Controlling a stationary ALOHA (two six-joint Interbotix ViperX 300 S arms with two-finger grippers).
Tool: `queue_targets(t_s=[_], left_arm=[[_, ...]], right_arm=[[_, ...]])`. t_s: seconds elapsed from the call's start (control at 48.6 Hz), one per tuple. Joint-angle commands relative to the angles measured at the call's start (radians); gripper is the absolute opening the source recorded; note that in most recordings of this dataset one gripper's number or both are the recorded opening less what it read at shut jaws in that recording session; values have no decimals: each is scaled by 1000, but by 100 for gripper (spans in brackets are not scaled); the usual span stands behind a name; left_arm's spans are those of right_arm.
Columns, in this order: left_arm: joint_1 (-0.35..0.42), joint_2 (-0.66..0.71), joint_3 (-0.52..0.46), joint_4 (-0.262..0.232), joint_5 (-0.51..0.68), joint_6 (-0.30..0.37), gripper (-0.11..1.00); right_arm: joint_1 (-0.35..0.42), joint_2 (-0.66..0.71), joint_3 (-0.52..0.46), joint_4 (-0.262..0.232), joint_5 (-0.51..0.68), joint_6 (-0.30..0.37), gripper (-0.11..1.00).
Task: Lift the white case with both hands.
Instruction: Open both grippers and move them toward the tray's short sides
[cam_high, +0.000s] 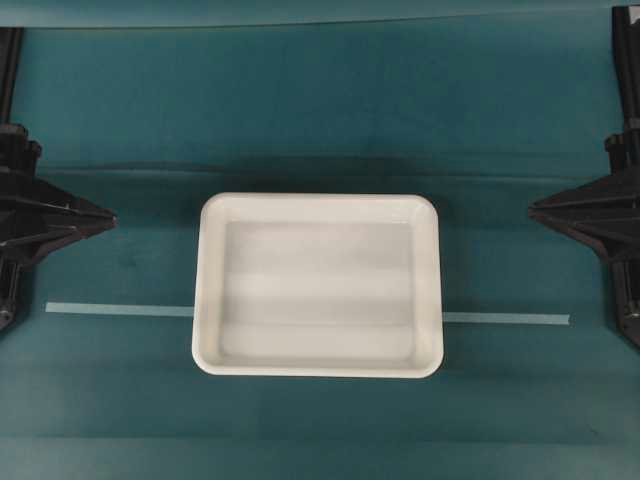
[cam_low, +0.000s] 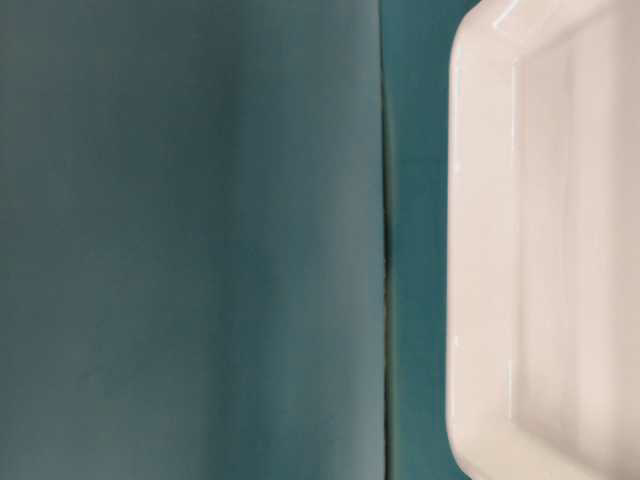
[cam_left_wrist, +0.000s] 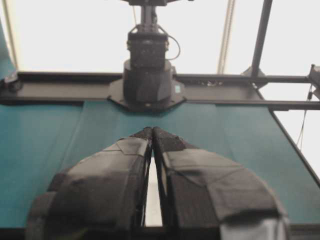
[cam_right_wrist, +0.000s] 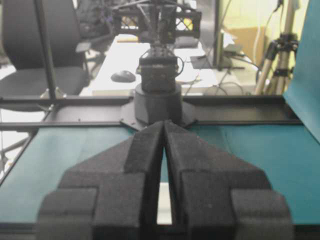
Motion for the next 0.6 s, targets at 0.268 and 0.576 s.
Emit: queue_targets(t_s=[0.268, 0.576], left_arm=[[-29, 49, -52, 14, 34, -359, -3], [-29, 144, -72, 14, 118, -857, -3]], right_arm=[[-3, 5, -48, 169, 141, 207, 1], [-37, 58, -58, 276, 341, 650, 1]])
